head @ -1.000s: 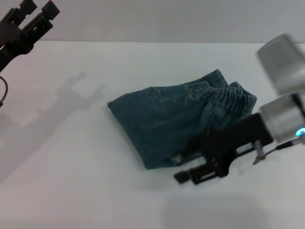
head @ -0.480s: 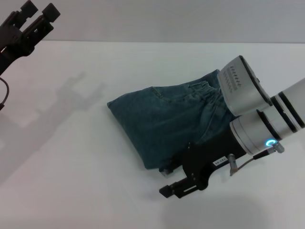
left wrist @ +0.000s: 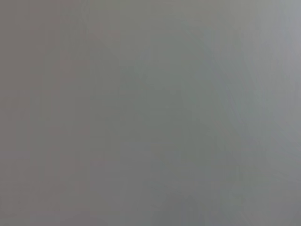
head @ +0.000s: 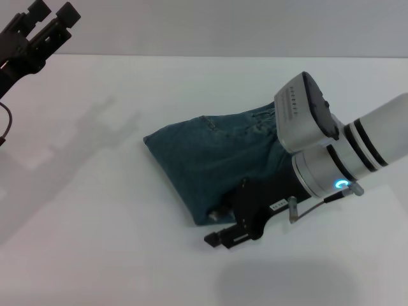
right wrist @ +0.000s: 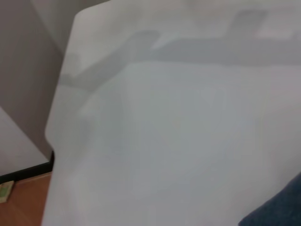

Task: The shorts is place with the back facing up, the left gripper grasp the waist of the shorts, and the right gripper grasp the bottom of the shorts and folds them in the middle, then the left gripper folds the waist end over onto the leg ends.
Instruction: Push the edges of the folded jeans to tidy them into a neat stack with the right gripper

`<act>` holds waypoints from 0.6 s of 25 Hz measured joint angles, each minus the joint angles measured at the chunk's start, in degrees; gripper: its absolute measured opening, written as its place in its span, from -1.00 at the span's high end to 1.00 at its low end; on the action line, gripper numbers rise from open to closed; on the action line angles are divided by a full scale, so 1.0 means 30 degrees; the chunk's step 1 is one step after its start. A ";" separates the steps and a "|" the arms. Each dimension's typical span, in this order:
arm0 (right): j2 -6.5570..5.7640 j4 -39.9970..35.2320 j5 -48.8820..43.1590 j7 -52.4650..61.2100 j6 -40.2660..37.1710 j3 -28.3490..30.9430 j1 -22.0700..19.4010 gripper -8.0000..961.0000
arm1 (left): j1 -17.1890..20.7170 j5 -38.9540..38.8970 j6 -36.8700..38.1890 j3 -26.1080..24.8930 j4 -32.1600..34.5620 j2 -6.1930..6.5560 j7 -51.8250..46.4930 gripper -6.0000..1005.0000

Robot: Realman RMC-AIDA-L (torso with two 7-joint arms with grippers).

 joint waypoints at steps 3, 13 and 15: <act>0.0000 -0.0003 0.0105 -0.0018 0.0736 -0.0120 0.0100 -0.16 | 0.0005 0.0041 0.0007 -0.0008 -0.0064 0.0017 0.0012 -0.69; -0.0025 -0.0080 0.0423 -0.0325 0.3343 -0.0171 0.0477 -0.15 | 0.0036 0.0150 0.0073 0.0106 -0.0141 0.0026 0.0026 -0.69; -0.0017 -0.0063 0.0942 -0.0629 0.3815 -0.0201 0.0511 -0.15 | 0.0071 0.0151 0.0076 0.0162 -0.0193 0.0026 0.0045 -0.69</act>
